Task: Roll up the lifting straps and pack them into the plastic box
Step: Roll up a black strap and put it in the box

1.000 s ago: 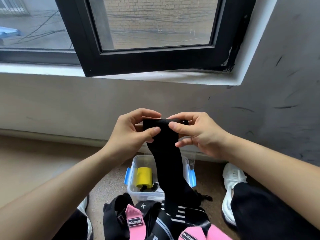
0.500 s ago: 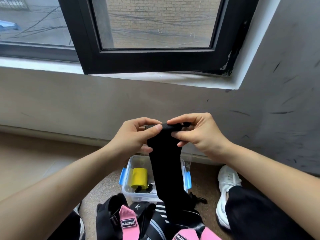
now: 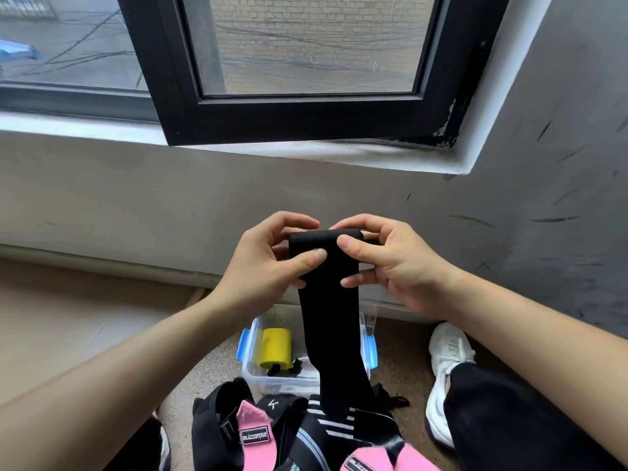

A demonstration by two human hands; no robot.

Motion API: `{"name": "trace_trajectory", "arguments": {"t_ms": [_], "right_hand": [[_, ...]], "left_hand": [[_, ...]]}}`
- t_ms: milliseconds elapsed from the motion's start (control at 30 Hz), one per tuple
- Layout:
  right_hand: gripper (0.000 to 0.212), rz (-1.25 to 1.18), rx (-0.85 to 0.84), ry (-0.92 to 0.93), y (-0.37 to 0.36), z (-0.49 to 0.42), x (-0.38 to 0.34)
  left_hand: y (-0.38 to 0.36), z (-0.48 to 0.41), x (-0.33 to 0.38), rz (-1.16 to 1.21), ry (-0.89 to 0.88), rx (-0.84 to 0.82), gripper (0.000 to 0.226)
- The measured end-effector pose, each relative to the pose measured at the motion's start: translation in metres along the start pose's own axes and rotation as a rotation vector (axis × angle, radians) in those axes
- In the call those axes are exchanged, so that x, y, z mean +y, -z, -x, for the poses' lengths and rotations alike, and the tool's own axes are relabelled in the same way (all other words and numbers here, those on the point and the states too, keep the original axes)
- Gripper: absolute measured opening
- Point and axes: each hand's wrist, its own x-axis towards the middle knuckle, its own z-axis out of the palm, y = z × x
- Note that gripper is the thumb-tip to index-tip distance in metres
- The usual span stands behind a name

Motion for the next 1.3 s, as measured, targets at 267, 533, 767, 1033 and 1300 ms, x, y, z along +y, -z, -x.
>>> {"name": "trace_trajectory", "arguments": {"t_ms": [267, 533, 767, 1033, 1300], "right_hand": [[0.019, 0.049, 0.026, 0.093, -0.0002, 0.0015, 0.0015], [0.028, 0.102, 0.015, 0.087, 0.0010, 0.0020, -0.0001], [0.031, 0.107, -0.048, -0.059, -0.0024, 0.0033, -0.0020], [0.024, 0.014, -0.009, 0.017, -0.0034, 0.0035, 0.0004], [0.028, 0.086, 0.019, 0.188, -0.0021, 0.0035, 0.0034]], "left_hand": [[-0.0030, -0.0008, 0.0038, 0.106, 0.268, -0.097, 0.028], [-0.0025, -0.0010, 0.0073, 0.130, 0.213, -0.058, 0.019], [-0.0011, 0.0023, 0.0092, 0.059, 0.002, -0.007, 0.026], [0.0015, 0.0039, 0.0091, 0.056, 0.153, -0.082, 0.034], [-0.0012, 0.0024, 0.0106, 0.095, 0.281, -0.135, 0.041]]}}
